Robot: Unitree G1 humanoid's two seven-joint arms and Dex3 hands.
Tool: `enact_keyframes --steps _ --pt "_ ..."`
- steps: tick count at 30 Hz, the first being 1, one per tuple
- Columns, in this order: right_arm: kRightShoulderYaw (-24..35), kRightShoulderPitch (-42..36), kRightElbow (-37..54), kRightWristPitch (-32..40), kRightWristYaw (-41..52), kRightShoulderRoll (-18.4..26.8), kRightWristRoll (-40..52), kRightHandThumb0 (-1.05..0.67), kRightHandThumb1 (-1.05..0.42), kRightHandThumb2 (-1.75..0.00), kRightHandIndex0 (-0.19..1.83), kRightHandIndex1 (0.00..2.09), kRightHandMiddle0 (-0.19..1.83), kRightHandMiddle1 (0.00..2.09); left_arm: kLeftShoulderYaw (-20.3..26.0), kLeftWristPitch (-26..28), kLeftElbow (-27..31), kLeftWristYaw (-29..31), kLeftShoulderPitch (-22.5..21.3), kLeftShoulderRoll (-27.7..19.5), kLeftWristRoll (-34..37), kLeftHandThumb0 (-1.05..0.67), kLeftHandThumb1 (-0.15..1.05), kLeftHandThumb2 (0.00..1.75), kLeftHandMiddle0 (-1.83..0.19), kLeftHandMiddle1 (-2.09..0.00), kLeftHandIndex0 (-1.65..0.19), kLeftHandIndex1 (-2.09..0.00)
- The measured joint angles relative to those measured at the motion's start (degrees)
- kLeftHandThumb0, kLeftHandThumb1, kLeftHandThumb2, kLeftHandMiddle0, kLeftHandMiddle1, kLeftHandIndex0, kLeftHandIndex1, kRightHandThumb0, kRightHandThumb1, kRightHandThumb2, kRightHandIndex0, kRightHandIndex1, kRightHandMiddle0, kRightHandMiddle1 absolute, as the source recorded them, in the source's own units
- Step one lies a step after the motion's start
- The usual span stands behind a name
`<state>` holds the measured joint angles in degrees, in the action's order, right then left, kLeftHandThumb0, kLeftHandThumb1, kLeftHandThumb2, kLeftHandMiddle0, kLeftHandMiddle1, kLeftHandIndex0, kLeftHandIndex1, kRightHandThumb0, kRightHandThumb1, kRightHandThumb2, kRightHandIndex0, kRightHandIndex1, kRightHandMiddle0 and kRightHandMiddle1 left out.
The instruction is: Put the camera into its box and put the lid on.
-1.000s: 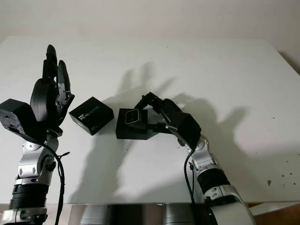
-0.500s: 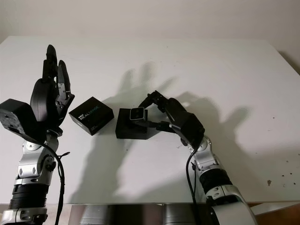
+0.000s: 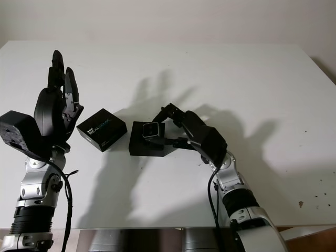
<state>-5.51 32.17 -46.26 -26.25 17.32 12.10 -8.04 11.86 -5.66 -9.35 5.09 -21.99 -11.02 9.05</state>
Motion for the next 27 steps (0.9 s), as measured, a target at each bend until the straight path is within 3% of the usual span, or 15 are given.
enact_keyframes --steps 27 --pt "-0.6 -0.4 1.2 -0.5 1.0 -1.8 1.3 -0.46 -0.97 -0.06 0.18 0.05 0.24 1.64 -0.1 0.0 0.2 -0.1 0.2 0.0 0.0 -0.71 1.05 0.68 0.19 0.00 0.19 0.00"
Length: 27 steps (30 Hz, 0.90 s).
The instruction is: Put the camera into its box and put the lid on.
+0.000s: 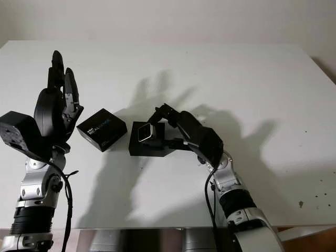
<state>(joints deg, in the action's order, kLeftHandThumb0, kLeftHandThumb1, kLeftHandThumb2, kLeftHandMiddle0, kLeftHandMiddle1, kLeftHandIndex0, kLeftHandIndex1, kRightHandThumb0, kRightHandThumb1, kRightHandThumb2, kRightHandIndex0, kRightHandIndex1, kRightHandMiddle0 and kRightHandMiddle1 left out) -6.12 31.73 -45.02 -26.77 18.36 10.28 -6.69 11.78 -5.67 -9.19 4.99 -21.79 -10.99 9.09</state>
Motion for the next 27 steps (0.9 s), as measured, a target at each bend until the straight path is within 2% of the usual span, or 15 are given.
enact_keyframes --steps 14,22,27 --pt "-1.5 -0.7 -0.8 -1.4 -5.3 -1.8 -2.7 -0.47 -0.99 -0.06 0.17 0.05 0.21 1.66 0.0 0.0 0.0 0.0 0.1 0.0 0.0 -0.71 1.05 0.68 0.19 0.00 0.19 0.00" --pt "-2.4 -1.5 0.2 -2.5 -7.5 -1.4 -4.8 -0.48 -0.99 -0.06 0.16 0.05 0.20 1.68 0.0 0.0 0.0 0.0 0.5 0.0 0.0 -0.71 1.05 0.68 0.19 0.00 0.19 0.00" --pt "-4.1 -2.2 0.9 -5.5 -10.8 0.1 -9.4 -0.48 -1.02 -0.06 0.15 0.05 0.16 1.69 0.0 0.0 0.0 0.1 0.5 0.0 0.0 -0.71 1.05 0.67 0.19 0.00 0.19 0.00"
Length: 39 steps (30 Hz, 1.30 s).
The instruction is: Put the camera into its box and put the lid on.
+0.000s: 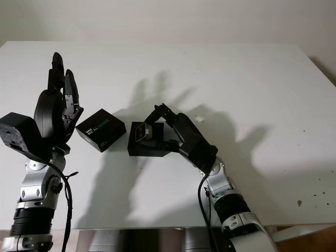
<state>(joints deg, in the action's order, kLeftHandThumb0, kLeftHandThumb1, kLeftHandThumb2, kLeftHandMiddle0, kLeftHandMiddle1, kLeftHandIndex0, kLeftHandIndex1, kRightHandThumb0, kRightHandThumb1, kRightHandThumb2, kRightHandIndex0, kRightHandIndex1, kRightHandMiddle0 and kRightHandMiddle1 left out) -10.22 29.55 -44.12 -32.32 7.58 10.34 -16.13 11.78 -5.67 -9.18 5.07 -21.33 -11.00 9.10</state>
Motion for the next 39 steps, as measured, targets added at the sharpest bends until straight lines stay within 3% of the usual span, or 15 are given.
enact_keyframes --steps 5,7,8,10,14,29,39 --pt "-4.5 0.0 3.6 -2.2 -9.2 4.7 -13.2 -0.50 -1.04 -0.07 0.13 0.04 0.05 1.57 0.0 0.0 0.0 0.1 0.0 0.0 0.0 -0.71 1.05 0.68 0.19 0.00 0.19 0.00" --pt "-6.6 0.0 5.9 -1.5 -11.7 6.9 -18.5 -0.55 -1.04 -0.06 0.06 0.04 -0.05 1.22 0.0 0.0 0.0 0.1 0.0 0.0 0.0 -0.71 1.05 0.68 0.19 0.00 0.19 0.00" --pt "-7.5 0.0 7.0 -1.1 -12.5 7.8 -20.5 -0.58 -1.02 -0.05 0.01 0.04 -0.04 0.95 0.0 0.0 0.0 0.1 0.0 -0.1 0.0 -0.71 1.05 0.68 0.19 0.00 0.19 0.00" --pt "-8.8 -0.1 9.1 -0.4 -14.1 8.9 -23.5 -0.59 -1.00 -0.05 -0.05 0.04 0.01 0.62 0.0 0.0 0.1 0.0 0.1 -0.1 -0.1 -0.70 1.05 0.68 0.19 0.00 0.19 0.00" --pt "-10.2 -0.8 12.2 0.4 -18.0 10.9 -27.4 -0.58 -0.99 -0.05 -0.11 0.04 0.04 0.38 0.0 0.0 0.1 0.0 0.2 -0.1 0.0 -0.71 1.05 0.67 0.19 0.00 0.19 0.00" --pt "-10.9 -2.8 17.0 0.0 -21.7 13.8 -27.8 -0.56 -0.99 -0.06 -0.14 0.05 0.04 0.17 0.0 0.0 0.2 0.2 0.2 -0.4 -0.1 -0.70 1.05 0.67 0.19 0.00 0.19 0.00" --pt "-8.4 -4.4 23.6 5.4 -14.0 14.3 -22.1 -0.61 -1.04 -0.06 0.13 0.14 0.26 0.19 0.0 0.6 0.5 0.3 0.2 -0.5 -0.1 -0.71 1.05 0.66 0.19 0.00 0.19 0.00"
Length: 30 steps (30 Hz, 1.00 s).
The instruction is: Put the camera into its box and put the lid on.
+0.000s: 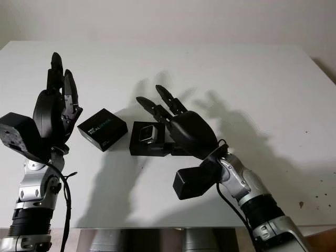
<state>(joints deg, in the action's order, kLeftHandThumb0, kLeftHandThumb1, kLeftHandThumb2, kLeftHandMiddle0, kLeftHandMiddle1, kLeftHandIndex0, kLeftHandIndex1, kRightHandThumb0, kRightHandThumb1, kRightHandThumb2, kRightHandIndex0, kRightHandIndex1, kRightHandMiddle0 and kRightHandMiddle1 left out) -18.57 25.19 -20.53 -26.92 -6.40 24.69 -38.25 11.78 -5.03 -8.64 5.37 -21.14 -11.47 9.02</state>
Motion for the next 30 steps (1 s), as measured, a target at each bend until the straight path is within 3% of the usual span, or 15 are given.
enact_keyframes --steps 7,9,10,11,13,15,18,23,30 --pt "1.5 -0.5 10.3 9.0 6.4 -0.3 0.3 -0.68 -1.01 -0.05 0.28 0.15 0.45 0.27 0.0 0.1 0.1 0.1 0.0 0.0 0.0 -0.72 1.05 0.65 0.19 0.00 0.19 0.00" --pt "2.2 -0.3 13.3 10.5 6.6 -0.4 0.1 -0.69 -1.00 -0.05 0.33 0.11 0.43 0.50 0.0 0.1 0.1 0.1 0.0 0.0 0.0 -0.73 1.05 0.65 0.19 0.00 0.19 0.00" --pt "2.4 -0.2 14.6 11.1 6.6 -0.4 -0.2 -0.70 -1.00 -0.05 0.36 0.09 0.35 0.80 0.0 0.1 0.1 0.1 0.0 0.0 0.0 -0.72 1.05 0.65 0.19 0.00 0.19 0.00" --pt "2.6 0.0 16.0 11.9 6.8 -0.4 -0.7 -0.71 -1.00 -0.05 0.37 0.08 0.29 0.96 0.0 0.1 0.1 0.1 0.0 0.0 0.0 -0.72 1.05 0.65 0.19 0.00 0.19 0.00" --pt "2.8 0.6 18.5 13.2 7.6 -0.5 -1.4 -0.71 -1.00 -0.05 0.38 0.07 0.24 1.10 0.0 0.1 0.1 0.1 0.0 0.1 0.1 -0.72 1.05 0.65 0.19 0.00 0.19 0.00" --pt "2.9 1.3 20.5 14.6 8.6 -0.5 -2.7 -0.73 -0.98 -0.05 0.38 0.06 0.23 1.04 -0.1 0.1 0.1 0.0 0.0 0.2 0.0 -0.72 1.05 0.65 0.19 0.00 0.19 0.00" --pt "2.6 2.1 22.7 15.3 9.7 -0.4 -5.3 -0.73 -0.98 -0.05 0.37 0.05 0.29 0.72 -0.3 0.0 0.1 -0.4 0.0 0.4 -0.4 -0.72 1.05 0.66 0.19 0.00 0.19 0.00" --pt "1.6 2.2 23.9 15.9 11.9 0.2 -9.6 -0.74 -0.95 -0.05 0.36 0.05 0.36 0.55 -0.4 -0.6 -0.1 -0.6 0.0 1.0 -0.5 -0.71 1.05 0.65 0.19 0.00 0.19 0.00" --pt "0.8 2.3 26.2 18.1 16.5 0.6 -14.2 -0.73 -0.92 -0.05 0.33 0.05 0.43 0.46 -0.5 -1.4 -1.4 -1.0 -0.1 2.2 -0.6 -0.70 1.05 0.65 0.19 0.00 0.19 0.00"
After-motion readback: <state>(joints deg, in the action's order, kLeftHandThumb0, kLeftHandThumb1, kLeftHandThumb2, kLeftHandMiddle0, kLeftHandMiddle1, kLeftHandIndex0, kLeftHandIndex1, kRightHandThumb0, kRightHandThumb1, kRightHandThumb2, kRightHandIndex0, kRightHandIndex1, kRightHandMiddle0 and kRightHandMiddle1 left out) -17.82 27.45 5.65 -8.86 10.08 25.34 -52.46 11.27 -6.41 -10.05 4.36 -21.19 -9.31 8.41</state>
